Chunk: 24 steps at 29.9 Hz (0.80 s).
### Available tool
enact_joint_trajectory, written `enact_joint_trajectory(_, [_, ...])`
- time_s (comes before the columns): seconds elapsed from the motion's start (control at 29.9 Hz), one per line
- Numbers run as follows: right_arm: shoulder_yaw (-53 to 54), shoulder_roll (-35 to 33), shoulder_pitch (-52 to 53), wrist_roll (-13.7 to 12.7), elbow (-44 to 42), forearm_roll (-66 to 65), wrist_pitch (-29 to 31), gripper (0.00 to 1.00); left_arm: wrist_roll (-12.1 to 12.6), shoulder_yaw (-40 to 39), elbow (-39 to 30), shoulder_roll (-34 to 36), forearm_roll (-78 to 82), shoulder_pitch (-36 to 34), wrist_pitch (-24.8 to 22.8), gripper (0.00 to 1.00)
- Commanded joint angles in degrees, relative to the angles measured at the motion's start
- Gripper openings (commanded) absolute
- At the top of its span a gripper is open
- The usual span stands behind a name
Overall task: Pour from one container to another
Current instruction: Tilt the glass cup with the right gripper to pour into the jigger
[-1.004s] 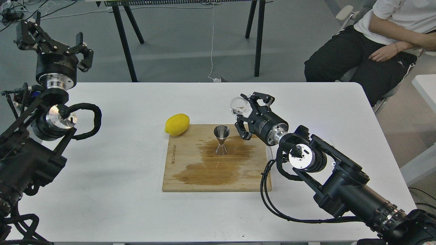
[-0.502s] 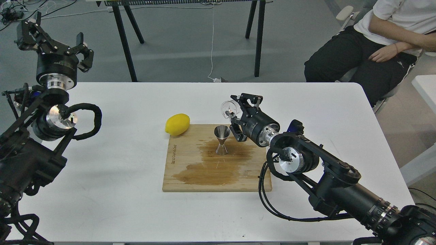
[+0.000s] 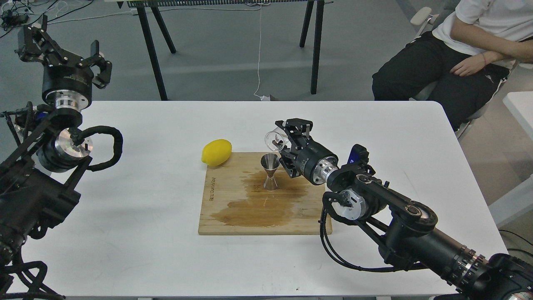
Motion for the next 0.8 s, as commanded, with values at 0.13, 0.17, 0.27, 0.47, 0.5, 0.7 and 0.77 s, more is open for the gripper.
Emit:
enact_joint_trajectory(0.13, [-0.04, -0.54, 0.31, 0.06, 0.59, -1.05, 0.0, 0.4, 0.0, 0.0, -0.02, 0.06, 0.05, -0.08, 0.09, 1.0])
enact_joint_trajectory(0.17, [-0.13, -0.54, 0.31, 0.06, 0.76, -1.31, 0.0, 0.4, 0.0, 0.0, -0.02, 0.06, -0.04, 0.0, 0.09, 1.0])
enact_joint_trajectory(0.27, [-0.48, -0.72, 0.32, 0.06, 1.12, -2.97, 0.0, 0.4, 0.0, 0.0, -0.02, 0.06, -0.04, 0.0, 0.09, 1.0])
enact_joint_trajectory(0.47, [-0.75, -0.9, 0.49, 0.06, 1.2, -6.57, 0.0, 0.4, 0.0, 0.0, -0.02, 0.06, -0.04, -0.08, 0.09, 1.0])
enact_joint_trajectory(0.5, [-0.75, -0.9, 0.4, 0.06, 1.12, -7.98, 0.0, 0.4, 0.0, 0.0, -0.02, 0.06, 0.05, -0.08, 0.09, 1.0])
enact_joint_trajectory(0.7, [-2.24, -0.98, 0.4, 0.06, 1.12, -11.59, -0.17, 0.4, 0.0, 0.0, -0.02, 0.06, 0.05, -0.08, 0.08, 1.0])
enact_joint_trajectory(0.77, [-2.85, -1.07, 0.49, 0.06, 1.12, -11.94, -0.26, 0.4, 0.0, 0.0, -0.02, 0.06, -0.04, -0.08, 0.0, 1.0])
